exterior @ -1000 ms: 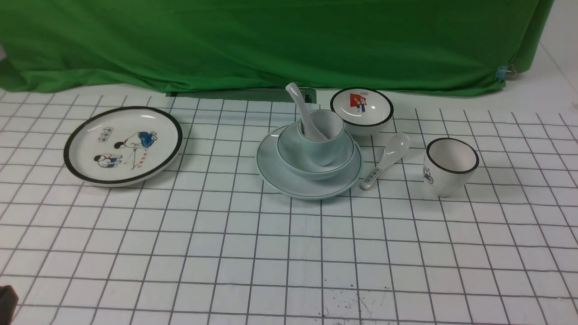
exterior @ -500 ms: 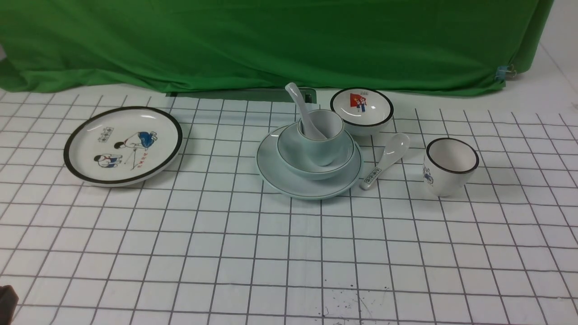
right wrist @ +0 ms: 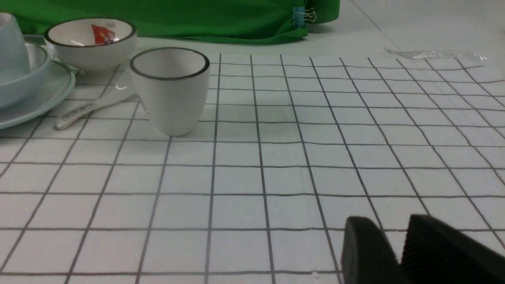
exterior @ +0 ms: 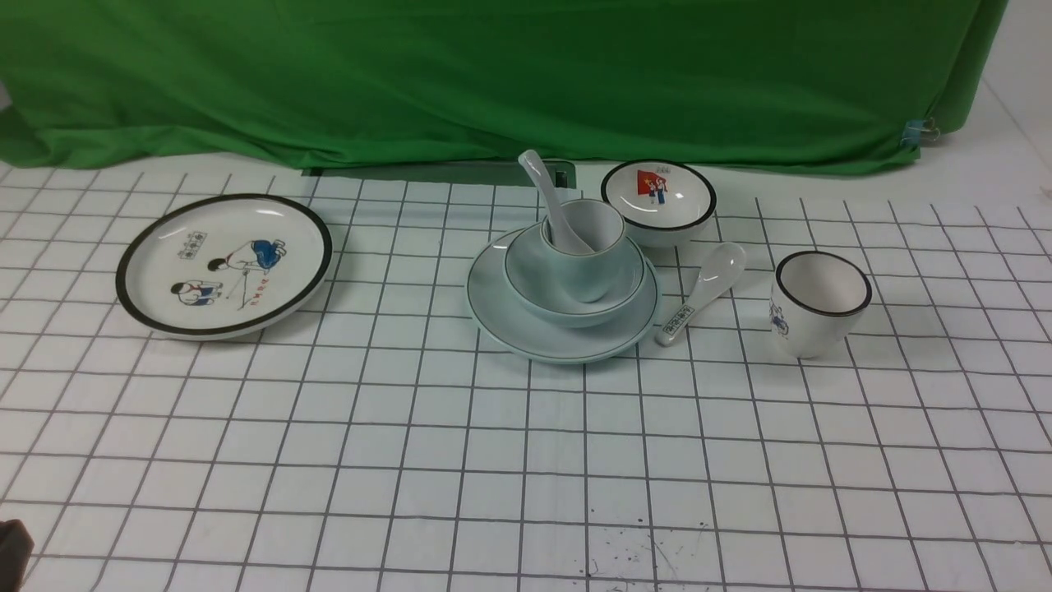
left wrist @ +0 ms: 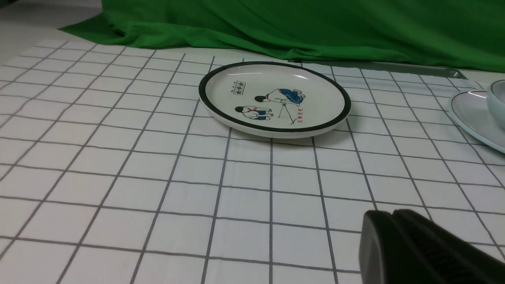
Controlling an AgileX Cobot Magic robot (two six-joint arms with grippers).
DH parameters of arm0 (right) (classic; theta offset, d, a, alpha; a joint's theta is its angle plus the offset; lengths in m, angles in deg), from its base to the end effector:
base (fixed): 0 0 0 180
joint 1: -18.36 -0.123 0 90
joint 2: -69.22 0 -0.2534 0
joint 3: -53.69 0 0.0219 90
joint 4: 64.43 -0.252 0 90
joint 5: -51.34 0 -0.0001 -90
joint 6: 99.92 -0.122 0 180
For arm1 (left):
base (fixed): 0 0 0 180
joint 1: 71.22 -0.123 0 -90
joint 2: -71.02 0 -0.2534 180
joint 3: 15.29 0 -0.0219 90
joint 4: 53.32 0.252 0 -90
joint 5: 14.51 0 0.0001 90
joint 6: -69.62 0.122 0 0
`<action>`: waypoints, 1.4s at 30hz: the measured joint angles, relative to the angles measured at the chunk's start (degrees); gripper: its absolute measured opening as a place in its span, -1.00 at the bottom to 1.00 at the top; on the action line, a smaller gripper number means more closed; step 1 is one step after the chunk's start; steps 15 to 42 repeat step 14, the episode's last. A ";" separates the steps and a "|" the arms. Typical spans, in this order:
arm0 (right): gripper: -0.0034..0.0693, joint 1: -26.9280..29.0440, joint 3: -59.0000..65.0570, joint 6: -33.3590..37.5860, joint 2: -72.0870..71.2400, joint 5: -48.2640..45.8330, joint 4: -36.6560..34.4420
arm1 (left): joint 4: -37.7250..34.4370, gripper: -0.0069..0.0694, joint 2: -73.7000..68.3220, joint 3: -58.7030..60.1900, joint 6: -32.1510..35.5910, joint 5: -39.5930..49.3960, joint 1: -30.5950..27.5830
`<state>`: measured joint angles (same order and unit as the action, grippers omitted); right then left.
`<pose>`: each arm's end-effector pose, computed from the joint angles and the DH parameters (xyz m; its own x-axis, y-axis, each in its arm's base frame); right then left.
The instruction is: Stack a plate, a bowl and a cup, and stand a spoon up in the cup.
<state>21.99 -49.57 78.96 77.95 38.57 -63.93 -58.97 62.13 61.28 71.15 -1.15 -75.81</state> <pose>0.1195 -0.0078 0.1856 -0.1423 0.0201 -0.9896 0.0668 0.9977 0.0106 0.1195 0.0068 0.1853 -0.1474 -0.0812 -0.9857 -0.0680 0.9951 -0.0718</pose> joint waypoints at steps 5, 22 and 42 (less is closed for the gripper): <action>-0.33 0.00 0.00 -0.10 0.00 0.00 0.00 | 0.00 -0.90 0.00 0.00 -0.05 -0.06 0.00; -0.26 0.00 0.00 -0.17 0.00 0.00 0.00 | 0.00 -0.90 0.00 0.00 -0.05 -0.06 0.00; -0.26 0.00 0.00 -0.17 0.00 0.00 0.00 | 0.00 -0.90 0.00 0.00 -0.05 -0.06 0.00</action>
